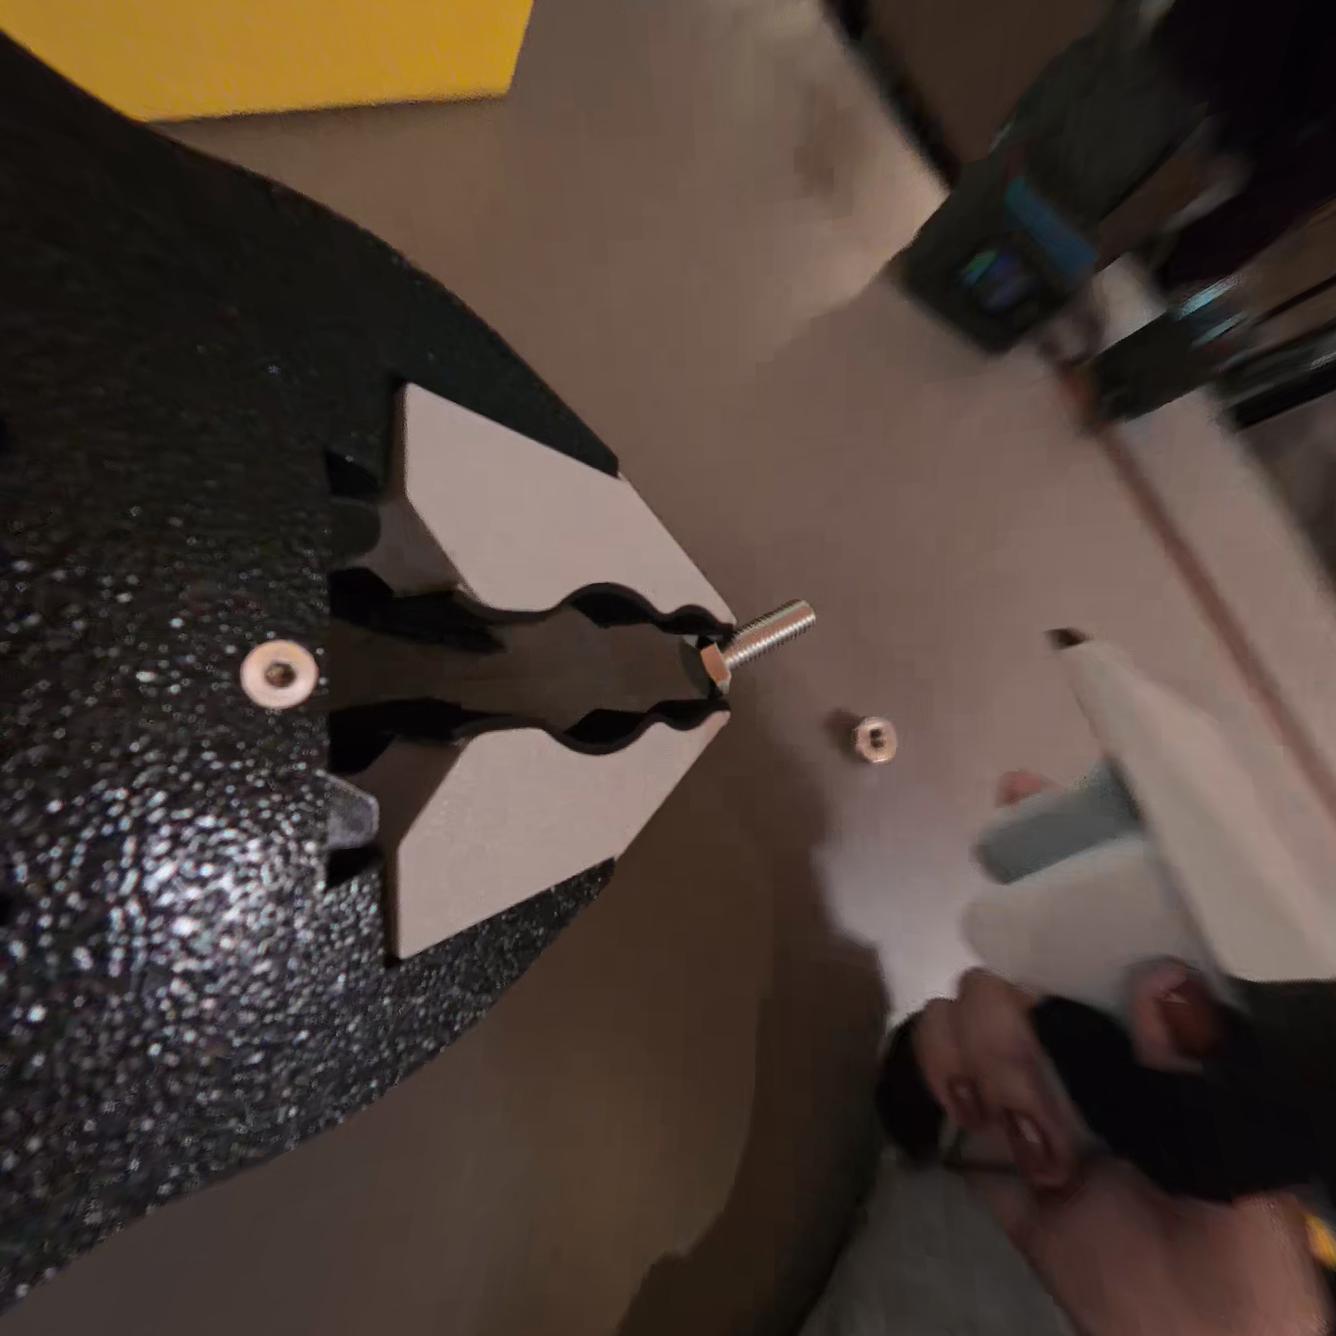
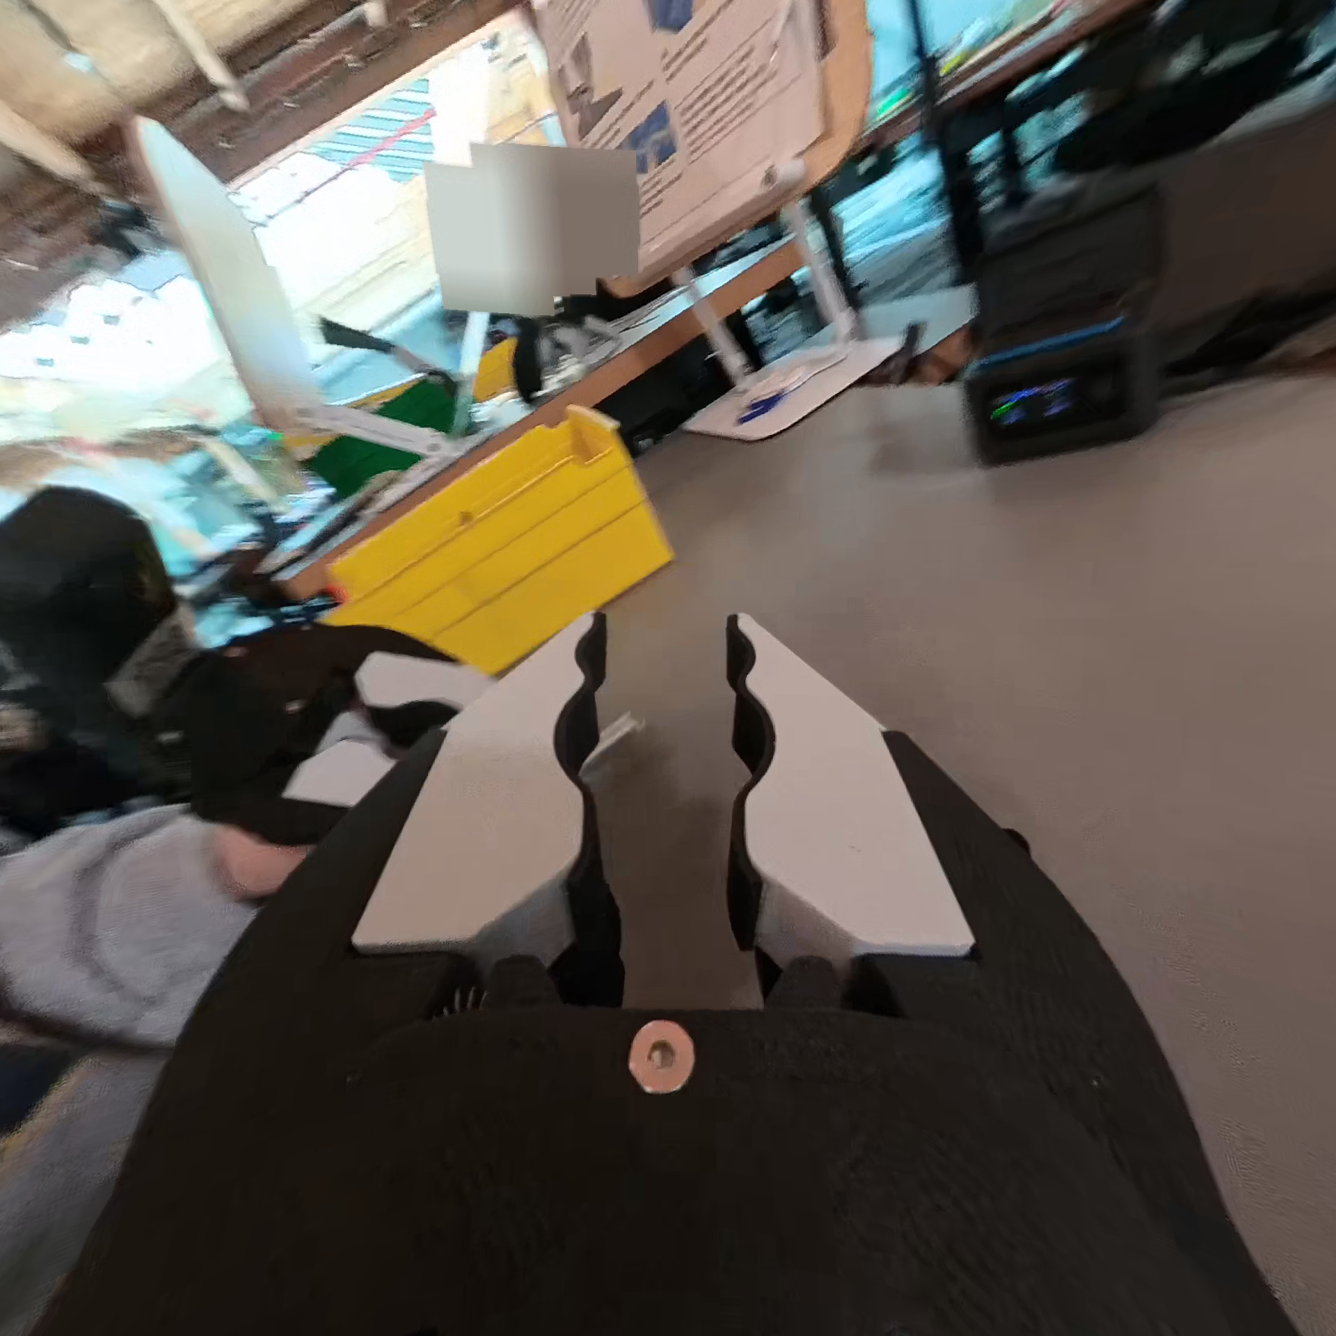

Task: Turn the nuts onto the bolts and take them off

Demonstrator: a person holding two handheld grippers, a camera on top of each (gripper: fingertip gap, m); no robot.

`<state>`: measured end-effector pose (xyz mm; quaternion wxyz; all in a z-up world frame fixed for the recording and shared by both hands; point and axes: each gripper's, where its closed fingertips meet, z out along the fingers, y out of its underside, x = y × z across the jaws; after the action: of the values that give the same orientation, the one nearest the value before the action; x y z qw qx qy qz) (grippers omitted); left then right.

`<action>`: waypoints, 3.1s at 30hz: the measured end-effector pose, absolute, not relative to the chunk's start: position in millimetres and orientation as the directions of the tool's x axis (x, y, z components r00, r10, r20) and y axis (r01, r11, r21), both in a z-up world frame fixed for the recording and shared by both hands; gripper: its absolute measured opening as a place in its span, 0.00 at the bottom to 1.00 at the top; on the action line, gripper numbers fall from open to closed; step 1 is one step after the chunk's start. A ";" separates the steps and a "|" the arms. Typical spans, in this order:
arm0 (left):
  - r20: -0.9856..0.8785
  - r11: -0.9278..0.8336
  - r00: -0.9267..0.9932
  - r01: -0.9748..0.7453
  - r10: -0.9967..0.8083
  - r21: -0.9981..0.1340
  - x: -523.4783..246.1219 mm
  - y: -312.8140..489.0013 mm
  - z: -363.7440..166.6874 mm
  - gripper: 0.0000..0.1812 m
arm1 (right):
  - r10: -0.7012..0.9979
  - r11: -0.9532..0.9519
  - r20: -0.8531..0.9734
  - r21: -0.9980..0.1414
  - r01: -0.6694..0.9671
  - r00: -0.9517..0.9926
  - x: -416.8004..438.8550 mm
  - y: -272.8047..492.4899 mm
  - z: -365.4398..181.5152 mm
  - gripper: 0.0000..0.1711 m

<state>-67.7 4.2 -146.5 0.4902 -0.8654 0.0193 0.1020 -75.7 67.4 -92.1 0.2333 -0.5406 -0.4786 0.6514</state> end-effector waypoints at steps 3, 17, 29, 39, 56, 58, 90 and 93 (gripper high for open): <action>-0.303 -0.372 0.949 -0.252 0.086 -0.893 -65.3 8.5 -116.5 0.08 | 0.613 -0.562 -0.649 -0.759 0.330 -0.450 -67.0 37.1 -80.0 0.20; -0.450 -0.223 0.893 -0.442 -0.016 -0.869 -37.8 9.9 -93.9 0.09 | 0.517 -0.477 -0.607 -0.790 0.385 -0.603 -53.9 7.4 -77.9 0.05; 0.272 -0.213 0.821 0.187 -0.502 -0.959 6.8 -9.6 -79.7 0.12 | 0.399 -0.339 -0.361 -0.912 0.230 -0.843 -10.9 -10.9 -54.7 0.05; 0.321 -0.244 0.778 0.220 -0.540 -0.944 14.9 -10.4 -81.9 0.13 | 0.351 -0.311 -0.340 -0.921 0.234 -0.872 -3.2 -18.4 -56.5 0.05; 0.084 0.001 0.996 0.084 -0.019 -0.997 -83.5 31.4 -85.5 0.08 | 0.971 0.152 0.075 -0.927 0.343 -0.227 -54.6 100.8 -136.6 0.22; 0.023 0.059 1.000 0.022 0.015 -0.998 -87.8 41.5 -77.6 0.08 | 0.969 0.136 0.034 -0.901 0.412 -0.245 -55.2 96.3 -151.0 0.24; 0.012 0.115 0.914 0.063 -0.405 -0.991 -33.4 64.5 -67.6 0.08 | 0.872 0.223 0.013 -0.901 0.373 -0.490 -43.1 49.1 -19.5 0.09; 0.001 0.115 0.901 0.056 -0.434 -0.992 -25.9 63.9 -67.9 0.08 | 0.850 0.299 0.031 -0.850 0.434 -0.526 -41.4 45.9 -27.6 0.09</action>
<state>-25.9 63.9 -67.9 0.7321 -0.6438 0.1467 -0.1675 -41.4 45.9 -27.6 0.2486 -0.4187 -0.7668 0.4183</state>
